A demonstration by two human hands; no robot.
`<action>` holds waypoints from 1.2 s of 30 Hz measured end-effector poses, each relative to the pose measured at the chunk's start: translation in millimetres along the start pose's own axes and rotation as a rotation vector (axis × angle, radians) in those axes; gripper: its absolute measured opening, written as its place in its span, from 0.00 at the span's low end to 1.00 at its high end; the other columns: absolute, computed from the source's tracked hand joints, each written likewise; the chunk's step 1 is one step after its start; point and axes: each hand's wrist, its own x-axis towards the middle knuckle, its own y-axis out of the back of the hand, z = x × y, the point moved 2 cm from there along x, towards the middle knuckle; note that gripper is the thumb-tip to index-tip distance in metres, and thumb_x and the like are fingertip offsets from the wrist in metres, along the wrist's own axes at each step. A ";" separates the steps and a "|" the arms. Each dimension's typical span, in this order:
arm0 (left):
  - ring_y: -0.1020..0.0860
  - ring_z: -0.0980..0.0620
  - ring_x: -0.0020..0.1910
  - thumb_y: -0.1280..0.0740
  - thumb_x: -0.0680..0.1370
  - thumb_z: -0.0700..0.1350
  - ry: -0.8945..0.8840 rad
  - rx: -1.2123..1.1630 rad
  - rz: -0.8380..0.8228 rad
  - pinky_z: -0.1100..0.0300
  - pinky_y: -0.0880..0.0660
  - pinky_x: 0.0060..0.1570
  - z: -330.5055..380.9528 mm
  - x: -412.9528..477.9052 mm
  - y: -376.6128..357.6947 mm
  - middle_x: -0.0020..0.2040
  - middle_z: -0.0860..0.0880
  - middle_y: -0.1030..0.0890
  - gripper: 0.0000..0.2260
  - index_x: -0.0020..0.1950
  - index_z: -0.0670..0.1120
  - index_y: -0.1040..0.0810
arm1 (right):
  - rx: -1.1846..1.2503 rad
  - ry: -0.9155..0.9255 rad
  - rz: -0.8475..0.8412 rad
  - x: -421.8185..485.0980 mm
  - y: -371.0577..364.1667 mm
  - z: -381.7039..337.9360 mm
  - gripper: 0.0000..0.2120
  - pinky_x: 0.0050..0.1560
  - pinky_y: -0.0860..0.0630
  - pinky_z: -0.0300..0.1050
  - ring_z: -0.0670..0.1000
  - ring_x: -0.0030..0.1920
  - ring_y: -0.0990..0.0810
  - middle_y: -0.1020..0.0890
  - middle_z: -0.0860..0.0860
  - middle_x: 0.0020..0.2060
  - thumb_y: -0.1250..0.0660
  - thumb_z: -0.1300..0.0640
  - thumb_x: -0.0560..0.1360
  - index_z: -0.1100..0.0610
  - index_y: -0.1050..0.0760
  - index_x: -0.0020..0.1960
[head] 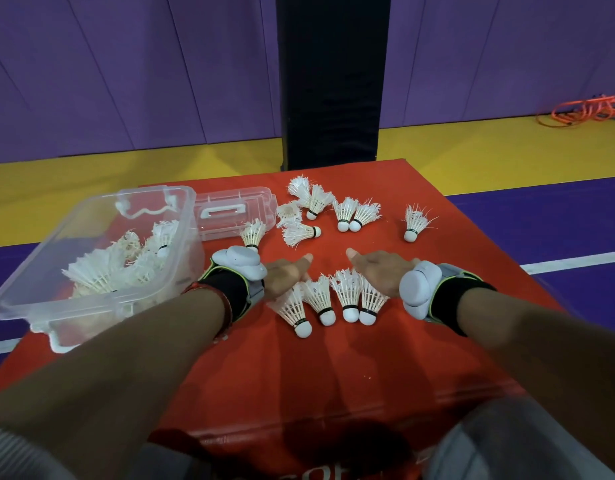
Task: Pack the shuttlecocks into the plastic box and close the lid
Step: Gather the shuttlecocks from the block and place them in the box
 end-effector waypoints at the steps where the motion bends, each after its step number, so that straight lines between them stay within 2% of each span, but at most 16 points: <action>1: 0.24 0.49 0.48 0.53 0.82 0.61 0.011 -0.030 -0.016 0.65 0.34 0.43 -7.5 12.6 -4.4 0.57 0.44 0.25 0.28 0.63 0.45 0.23 | -0.002 -0.003 -0.007 0.6 -1.0 0.4 0.35 0.63 0.36 0.53 0.58 0.62 0.23 0.19 0.55 0.55 0.58 0.35 0.81 0.58 0.26 0.67; 2: 0.25 0.50 0.41 0.54 0.82 0.62 0.027 -0.043 -0.031 0.64 0.32 0.39 -11.4 20.3 -7.3 0.51 0.44 0.25 0.29 0.62 0.43 0.22 | -0.002 -0.009 -0.016 1.1 -2.1 1.0 0.36 0.60 0.35 0.53 0.58 0.59 0.22 0.20 0.55 0.49 0.58 0.34 0.80 0.59 0.26 0.66; 3: 0.25 0.49 0.40 0.54 0.82 0.63 0.033 -0.057 -0.045 0.62 0.30 0.40 -14.4 26.9 -9.5 0.49 0.44 0.25 0.31 0.62 0.43 0.22 | 0.001 -0.017 -0.026 1.7 -3.5 1.8 0.36 0.59 0.36 0.52 0.57 0.55 0.21 0.22 0.54 0.44 0.58 0.34 0.80 0.59 0.26 0.65; 5: 0.25 0.46 0.46 0.54 0.81 0.64 0.044 -0.062 -0.059 0.57 0.27 0.46 -19.3 37.3 -13.2 0.53 0.43 0.26 0.31 0.63 0.43 0.22 | 0.014 -0.020 -0.032 0.5 -3.8 3.8 0.36 0.61 0.35 0.50 0.56 0.50 0.22 0.22 0.53 0.41 0.57 0.34 0.80 0.60 0.25 0.61; 8: 0.25 0.47 0.47 0.47 0.81 0.61 0.091 -0.094 -0.054 0.58 0.29 0.46 -22.8 38.8 -13.3 0.53 0.45 0.25 0.25 0.61 0.43 0.22 | 0.024 0.009 -0.026 -2.5 -2.9 4.9 0.34 0.65 0.34 0.54 0.58 0.55 0.20 0.17 0.56 0.50 0.54 0.34 0.80 0.60 0.23 0.62; 9: 0.24 0.48 0.45 0.43 0.81 0.59 0.087 -0.124 -0.035 0.59 0.29 0.43 -24.0 39.6 -12.3 0.52 0.44 0.23 0.22 0.58 0.43 0.21 | 0.030 0.026 -0.018 -3.6 -2.1 4.9 0.33 0.63 0.32 0.53 0.57 0.53 0.20 0.18 0.56 0.47 0.52 0.34 0.80 0.59 0.21 0.58; 11: 0.22 0.47 0.45 0.37 0.78 0.56 0.074 -0.173 0.007 0.59 0.28 0.44 -24.1 40.0 -7.3 0.51 0.43 0.19 0.19 0.54 0.41 0.20 | 0.084 0.043 0.031 -0.9 -0.4 6.1 0.27 0.49 0.31 0.47 0.54 0.42 0.24 0.24 0.53 0.36 0.47 0.34 0.79 0.56 0.24 0.41; 12: 0.21 0.46 0.47 0.36 0.78 0.56 0.060 -0.165 0.039 0.58 0.28 0.47 -23.1 35.8 -2.9 0.54 0.44 0.18 0.19 0.56 0.41 0.20 | 0.120 0.045 0.069 -1.9 2.4 5.9 0.27 0.43 0.34 0.46 0.54 0.39 0.27 0.27 0.51 0.32 0.44 0.34 0.79 0.55 0.29 0.34; 13: 0.21 0.46 0.51 0.36 0.78 0.56 0.037 -0.147 0.094 0.59 0.29 0.50 -23.4 34.7 0.9 0.57 0.45 0.19 0.19 0.59 0.42 0.20 | 0.146 0.049 0.102 -1.8 4.6 6.0 0.27 0.42 0.36 0.46 0.55 0.38 0.27 0.27 0.51 0.30 0.43 0.35 0.78 0.54 0.32 0.31; 15: 0.23 0.45 0.58 0.39 0.80 0.56 -0.018 -0.100 0.213 0.60 0.32 0.54 -23.4 28.3 10.2 0.59 0.47 0.20 0.19 0.62 0.46 0.20 | 0.127 0.068 0.196 -2.0 9.1 7.1 0.24 0.49 0.37 0.49 0.56 0.42 0.23 0.21 0.52 0.34 0.41 0.36 0.78 0.54 0.24 0.35; 18: 0.24 0.45 0.44 0.41 0.81 0.53 -0.167 0.023 0.364 0.59 0.32 0.44 -23.1 13.9 21.6 0.40 0.46 0.22 0.15 0.47 0.46 0.20 | 0.088 0.120 0.345 -9.8 12.1 2.6 0.15 0.55 0.37 0.51 0.56 0.48 0.21 0.16 0.50 0.40 0.34 0.44 0.76 0.54 0.18 0.42; 21: 0.25 0.44 0.39 0.40 0.81 0.49 -0.240 0.110 0.494 0.59 0.33 0.38 -26.3 4.2 31.3 0.33 0.48 0.25 0.13 0.38 0.48 0.25 | 0.091 0.156 0.428 -19.8 14.5 -6.7 0.10 0.53 0.32 0.47 0.54 0.46 0.21 0.17 0.47 0.37 0.29 0.47 0.72 0.51 0.18 0.37; 25: 0.23 0.44 0.39 0.40 0.79 0.49 -0.261 0.197 0.572 0.59 0.32 0.39 -31.5 -11.8 36.8 0.37 0.48 0.22 0.10 0.43 0.48 0.22 | 0.070 0.205 0.417 -28.7 9.3 -17.9 0.10 0.47 0.20 0.48 0.53 0.42 0.18 0.18 0.46 0.34 0.28 0.53 0.68 0.48 0.23 0.29; 30: 0.23 0.44 0.42 0.41 0.79 0.50 -0.198 0.257 0.553 0.57 0.27 0.41 -41.5 -20.4 35.2 0.41 0.48 0.21 0.09 0.40 0.52 0.26 | 0.048 0.171 0.403 -36.8 -2.8 -26.7 0.07 0.42 0.23 0.44 0.55 0.44 0.20 0.18 0.50 0.39 0.30 0.56 0.68 0.48 0.22 0.32; 33: 0.24 0.46 0.41 0.41 0.80 0.49 -0.182 0.254 0.509 0.58 0.30 0.40 -45.7 -20.6 25.9 0.40 0.49 0.23 0.10 0.45 0.48 0.22 | 0.069 0.163 0.376 -37.6 -12.0 -22.4 0.07 0.40 0.24 0.43 0.55 0.42 0.19 0.18 0.50 0.38 0.30 0.55 0.67 0.48 0.23 0.32; 36: 0.26 0.46 0.39 0.40 0.80 0.48 -0.172 0.257 0.488 0.59 0.33 0.38 -47.9 -21.4 15.7 0.39 0.49 0.24 0.10 0.41 0.48 0.26 | 0.066 0.212 0.377 -38.6 -22.4 -18.1 0.08 0.39 0.24 0.43 0.54 0.43 0.19 0.17 0.49 0.38 0.31 0.55 0.68 0.47 0.23 0.31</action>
